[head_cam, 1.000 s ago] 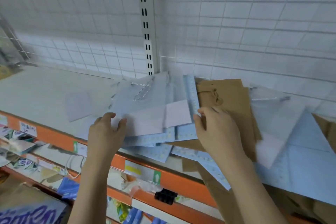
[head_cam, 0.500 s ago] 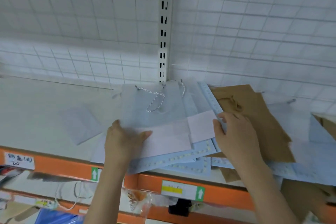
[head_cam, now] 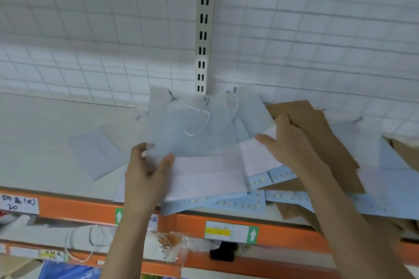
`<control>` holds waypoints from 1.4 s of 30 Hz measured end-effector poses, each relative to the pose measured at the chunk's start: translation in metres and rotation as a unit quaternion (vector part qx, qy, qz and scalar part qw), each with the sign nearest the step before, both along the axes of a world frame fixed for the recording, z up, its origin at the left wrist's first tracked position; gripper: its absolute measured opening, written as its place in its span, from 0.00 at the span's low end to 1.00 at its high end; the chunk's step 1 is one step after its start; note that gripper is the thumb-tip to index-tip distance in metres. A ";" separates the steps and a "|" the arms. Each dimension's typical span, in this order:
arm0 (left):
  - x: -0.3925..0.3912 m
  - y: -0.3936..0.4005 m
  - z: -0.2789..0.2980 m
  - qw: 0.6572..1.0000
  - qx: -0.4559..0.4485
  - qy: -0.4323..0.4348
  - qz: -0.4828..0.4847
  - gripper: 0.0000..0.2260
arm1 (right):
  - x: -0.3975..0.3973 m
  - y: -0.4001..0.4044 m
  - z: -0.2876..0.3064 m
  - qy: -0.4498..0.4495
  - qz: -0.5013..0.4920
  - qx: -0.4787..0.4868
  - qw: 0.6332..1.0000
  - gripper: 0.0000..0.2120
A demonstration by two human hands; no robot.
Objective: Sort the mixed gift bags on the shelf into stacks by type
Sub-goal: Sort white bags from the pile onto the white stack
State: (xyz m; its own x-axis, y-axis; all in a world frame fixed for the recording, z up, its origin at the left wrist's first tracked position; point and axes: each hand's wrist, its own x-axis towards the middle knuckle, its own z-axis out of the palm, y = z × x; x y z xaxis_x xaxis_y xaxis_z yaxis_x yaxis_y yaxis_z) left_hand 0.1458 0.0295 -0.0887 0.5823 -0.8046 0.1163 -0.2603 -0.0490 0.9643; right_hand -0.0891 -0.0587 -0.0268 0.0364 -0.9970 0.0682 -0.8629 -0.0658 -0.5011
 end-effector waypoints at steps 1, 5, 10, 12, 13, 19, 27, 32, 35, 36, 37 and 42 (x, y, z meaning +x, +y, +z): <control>-0.005 -0.001 0.002 1.000 -0.010 0.003 -0.004 0.13 | -0.006 0.006 0.003 -0.020 -0.006 -0.022 1.000 0.19; -0.038 -0.009 0.012 0.998 -0.047 -0.007 -0.034 0.09 | -0.046 0.036 0.007 -0.097 -0.036 -0.102 0.989 0.22; -0.115 -0.017 0.026 0.995 -0.068 -0.021 -0.073 0.09 | -0.132 0.074 -0.006 -0.176 -0.093 -0.125 0.972 0.21; -0.159 -0.017 0.030 0.992 -0.076 -0.024 -0.095 0.09 | -0.175 0.089 -0.013 -0.192 -0.117 -0.139 0.964 0.20; -0.183 -0.015 0.032 0.991 -0.083 -0.027 -0.106 0.10 | -0.197 0.097 -0.015 -0.198 -0.124 -0.152 0.960 0.19; -0.325 -0.001 0.028 0.984 -0.104 -0.027 -0.141 0.10 | -0.336 0.135 -0.023 -0.230 -0.179 -0.161 0.943 0.17; -0.425 0.014 0.018 0.983 -0.075 -0.007 -0.166 0.16 | -0.437 0.146 -0.037 -0.266 -0.203 -0.129 0.934 0.21; -0.443 0.001 0.017 0.985 -0.083 0.020 -0.152 0.15 | -0.457 0.130 -0.040 -0.284 -0.191 -0.151 0.927 0.14; -0.453 -0.011 0.019 0.986 -0.086 0.034 -0.140 0.13 | -0.468 0.117 -0.039 -0.277 -0.186 -0.163 0.928 0.17; -0.457 -0.014 0.020 0.986 -0.090 0.038 -0.135 0.12 | -0.472 0.114 -0.038 -0.278 -0.182 -0.168 0.928 0.18; -0.462 -0.018 0.020 0.986 -0.095 0.039 -0.132 0.11 | -0.477 0.111 -0.037 -0.281 -0.179 -0.173 0.927 0.18; -0.492 -0.031 0.023 0.986 -0.105 0.028 -0.130 0.10 | -0.509 0.100 -0.032 -0.274 -0.165 -0.197 0.927 0.16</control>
State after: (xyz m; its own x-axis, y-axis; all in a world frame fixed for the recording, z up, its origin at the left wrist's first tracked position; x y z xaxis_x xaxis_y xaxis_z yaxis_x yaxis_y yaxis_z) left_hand -0.3460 -0.0017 -0.0655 0.3705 -0.8888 0.2698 -0.1837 0.2147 0.9593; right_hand -0.5977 0.0415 -0.0587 -0.4129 -0.8419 0.3475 -0.4925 -0.1146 -0.8627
